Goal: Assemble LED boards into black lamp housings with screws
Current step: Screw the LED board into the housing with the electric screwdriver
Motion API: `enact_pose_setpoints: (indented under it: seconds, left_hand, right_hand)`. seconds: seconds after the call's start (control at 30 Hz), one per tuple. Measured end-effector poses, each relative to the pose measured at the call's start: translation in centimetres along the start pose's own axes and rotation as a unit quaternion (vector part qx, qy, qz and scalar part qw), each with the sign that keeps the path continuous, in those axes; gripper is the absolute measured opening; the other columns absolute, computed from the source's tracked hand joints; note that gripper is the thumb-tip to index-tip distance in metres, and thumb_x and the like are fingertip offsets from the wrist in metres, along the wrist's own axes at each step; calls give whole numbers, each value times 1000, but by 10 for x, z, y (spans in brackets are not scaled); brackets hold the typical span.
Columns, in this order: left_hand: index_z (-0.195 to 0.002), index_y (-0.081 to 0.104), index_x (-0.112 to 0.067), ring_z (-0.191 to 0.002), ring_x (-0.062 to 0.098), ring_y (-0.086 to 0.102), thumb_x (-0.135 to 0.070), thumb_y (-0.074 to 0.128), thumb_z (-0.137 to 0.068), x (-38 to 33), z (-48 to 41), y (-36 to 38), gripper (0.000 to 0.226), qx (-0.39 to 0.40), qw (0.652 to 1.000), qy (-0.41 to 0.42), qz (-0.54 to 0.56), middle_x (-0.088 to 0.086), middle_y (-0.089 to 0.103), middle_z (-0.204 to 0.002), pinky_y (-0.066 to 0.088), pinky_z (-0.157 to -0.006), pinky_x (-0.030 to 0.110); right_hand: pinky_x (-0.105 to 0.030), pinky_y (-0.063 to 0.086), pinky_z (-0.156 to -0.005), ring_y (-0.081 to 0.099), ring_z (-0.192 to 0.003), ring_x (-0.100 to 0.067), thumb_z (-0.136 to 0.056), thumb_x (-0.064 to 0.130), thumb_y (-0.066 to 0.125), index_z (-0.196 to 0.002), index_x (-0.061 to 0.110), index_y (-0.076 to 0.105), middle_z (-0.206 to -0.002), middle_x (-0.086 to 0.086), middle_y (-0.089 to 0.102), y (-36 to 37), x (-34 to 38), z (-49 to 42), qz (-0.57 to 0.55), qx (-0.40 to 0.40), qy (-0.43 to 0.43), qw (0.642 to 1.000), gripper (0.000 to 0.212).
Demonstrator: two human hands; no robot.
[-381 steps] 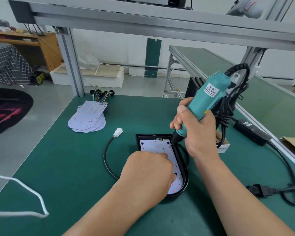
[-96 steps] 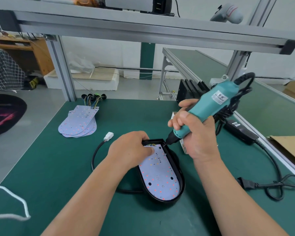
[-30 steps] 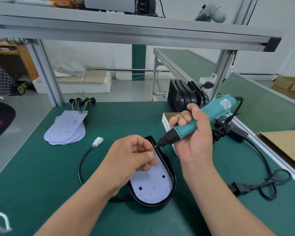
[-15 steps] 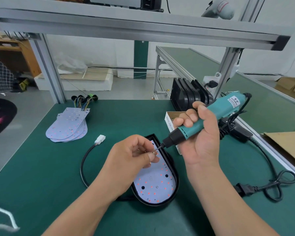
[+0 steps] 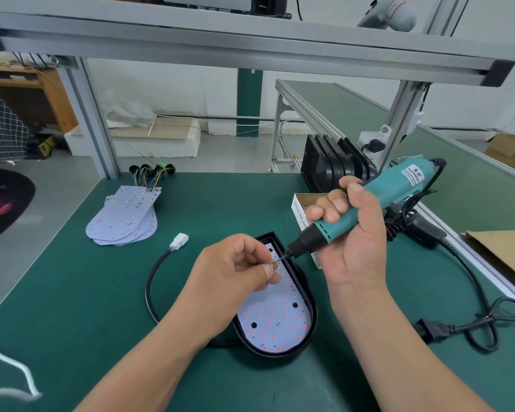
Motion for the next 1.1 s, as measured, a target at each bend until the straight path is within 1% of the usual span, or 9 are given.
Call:
enact_pose_setpoints:
  seconds: [0.27, 0.4, 0.53, 0.6, 0.67, 0.8, 0.9, 1.03, 1.1]
  left_hand:
    - [-91, 70, -9, -86, 25, 81, 8, 75, -91, 0, -1, -3, 17, -22, 1000, 2, -3, 10, 79, -86, 64, -78, 34]
    - [-80, 71, -22, -83, 24, 81, 7, 76, -89, 0, -2, -9, 31, -46, 999, 15, -19, 9, 78, -81, 61, -77, 36]
    - [-83, 70, -31, -84, 20, 81, -1, 77, -87, -1, -1, -7, 31, -52, 997, 32, -45, 1, 80, -81, 61, -83, 42]
    - [-85, 69, -34, -84, 18, 81, -6, 77, -86, -2, -1, -8, 30, -60, 996, 40, -54, -2, 80, -83, 61, -82, 41]
    - [-86, 68, -37, -83, 16, 80, -5, 78, -89, -2, -2, -11, 34, -62, 995, 47, -67, -3, 79, -84, 59, -79, 35]
    - [-91, 69, -43, -80, 3, 74, -14, 73, -92, -4, 0, -10, 30, -53, 983, 58, -166, -15, 77, -85, 49, -67, 10]
    - [-94, 69, -48, -80, 0, 68, -21, 68, -95, -7, -1, -13, 27, -53, 966, 61, -245, -25, 73, -88, 48, -65, 10]
    - [-88, 70, -40, -63, 3, 60, -26, 63, -99, -15, -13, -8, 19, -40, 953, 61, -294, -20, 70, -80, 43, -54, 12]
    - [-87, 70, -37, -61, 2, 58, -24, 62, -99, -25, -23, -4, 20, -40, 948, 74, -307, -21, 69, -78, 41, -52, 13]
  right_hand:
    - [-32, 51, -65, 45, -58, -13, -100, 14, 61, -100, 14, 60, -70, 2, 46, 4, 2, -1, 43, 16, -17, 999, 1]
    - [-35, 54, -68, 49, -59, -15, -99, 21, 68, -100, 14, 59, -70, 0, 48, 7, 2, 1, 73, 2, -38, 997, 12]
    - [-36, 55, -69, 52, -60, -16, -103, 24, 67, -100, 13, 59, -72, -1, 49, 10, -8, 7, 94, -6, -41, 995, 13]
    - [-36, 56, -70, 52, -61, -16, -103, 26, 67, -98, 15, 62, -72, -1, 49, 11, -10, 9, 98, -7, -40, 994, 13]
    - [-36, 56, -72, 51, -62, -16, -103, 30, 66, -99, 14, 63, -74, -1, 49, 11, -9, 10, 80, -4, -40, 996, 16]
    - [-32, 54, -73, 50, -62, -13, -103, 34, 66, -99, 14, 61, -74, 2, 48, -2, 3, 2, 16, -30, -42, 999, 21]
    - [-31, 53, -72, 48, -61, -12, -100, 28, 71, -95, 14, 59, -74, 2, 47, -19, 22, -10, -24, -74, -63, 995, 18]
    - [-32, 53, -74, 49, -62, -14, -96, 17, 73, -93, 13, 58, -75, 1, 48, -47, 44, -18, -65, -132, -94, 985, 16]
    - [-32, 54, -74, 50, -61, -15, -96, 14, 72, -93, 13, 57, -74, 0, 49, -58, 50, -21, -74, -157, -103, 979, 16]
Point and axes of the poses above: each hand's wrist, its own z-axis away from the middle knuckle, its own y-axis out of the palm, x = y × z, the point moved 9 cm from there along -z, towards the middle knuckle
